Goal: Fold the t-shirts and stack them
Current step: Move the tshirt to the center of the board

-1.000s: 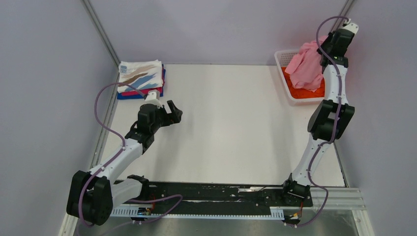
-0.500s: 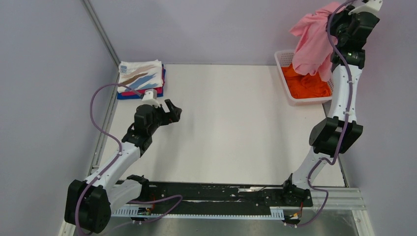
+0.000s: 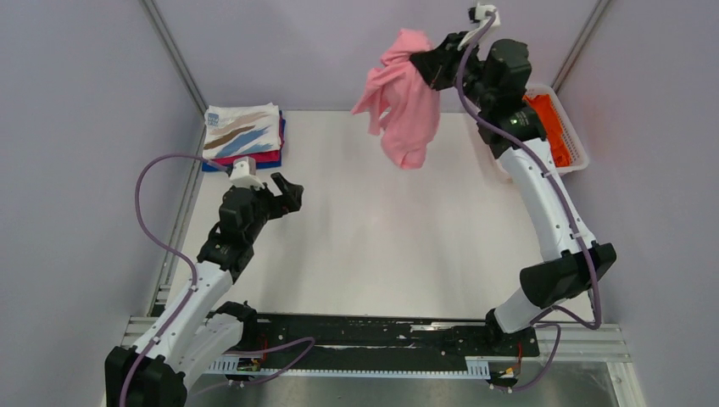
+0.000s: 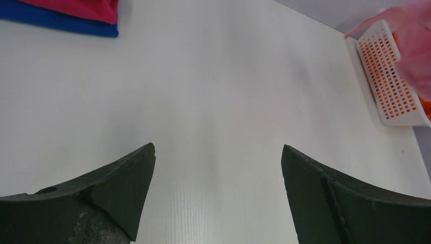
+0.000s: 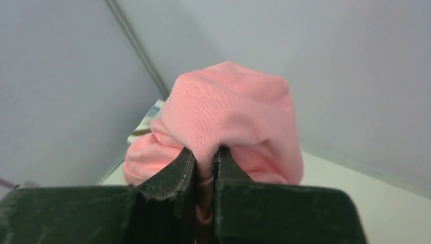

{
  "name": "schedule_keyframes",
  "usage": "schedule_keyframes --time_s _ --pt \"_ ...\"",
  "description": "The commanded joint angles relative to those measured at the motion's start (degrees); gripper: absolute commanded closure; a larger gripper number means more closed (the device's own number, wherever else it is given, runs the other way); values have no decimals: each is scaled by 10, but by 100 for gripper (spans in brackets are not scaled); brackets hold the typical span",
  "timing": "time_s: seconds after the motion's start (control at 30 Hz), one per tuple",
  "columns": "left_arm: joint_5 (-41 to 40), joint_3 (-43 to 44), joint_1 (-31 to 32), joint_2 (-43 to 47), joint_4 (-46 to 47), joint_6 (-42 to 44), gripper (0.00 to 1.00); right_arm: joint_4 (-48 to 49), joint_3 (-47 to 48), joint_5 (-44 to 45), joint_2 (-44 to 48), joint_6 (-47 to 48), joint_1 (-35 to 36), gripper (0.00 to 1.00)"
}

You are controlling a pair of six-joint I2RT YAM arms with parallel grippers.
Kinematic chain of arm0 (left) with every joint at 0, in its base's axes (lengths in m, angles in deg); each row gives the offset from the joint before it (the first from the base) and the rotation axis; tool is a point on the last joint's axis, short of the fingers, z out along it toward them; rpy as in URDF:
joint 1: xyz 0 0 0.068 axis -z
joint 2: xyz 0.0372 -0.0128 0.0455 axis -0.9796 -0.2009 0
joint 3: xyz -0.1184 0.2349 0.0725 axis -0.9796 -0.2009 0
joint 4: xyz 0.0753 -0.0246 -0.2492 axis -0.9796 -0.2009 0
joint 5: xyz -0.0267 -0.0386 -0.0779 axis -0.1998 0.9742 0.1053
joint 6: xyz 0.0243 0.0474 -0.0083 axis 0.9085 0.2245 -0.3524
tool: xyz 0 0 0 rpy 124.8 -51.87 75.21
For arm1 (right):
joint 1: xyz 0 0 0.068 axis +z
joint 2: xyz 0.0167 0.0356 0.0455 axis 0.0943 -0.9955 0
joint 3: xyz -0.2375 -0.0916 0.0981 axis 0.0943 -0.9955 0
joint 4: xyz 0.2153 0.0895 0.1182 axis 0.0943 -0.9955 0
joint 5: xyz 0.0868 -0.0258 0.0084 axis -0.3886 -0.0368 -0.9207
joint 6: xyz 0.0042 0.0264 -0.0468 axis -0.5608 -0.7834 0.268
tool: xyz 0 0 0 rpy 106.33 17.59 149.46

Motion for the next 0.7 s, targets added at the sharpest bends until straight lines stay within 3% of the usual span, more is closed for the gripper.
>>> schedule_keyframes --time_s 0.0,0.37,0.67 --pt "-15 5 1 26 -20 -14 0 12 -65 40 40 -1 57 100" --pt "5 17 1 26 -38 -11 0 -16 -194 163 55 -7 173 100" --pt "30 26 1 -9 -34 -12 0 -33 -226 116 -39 -69 181 96"
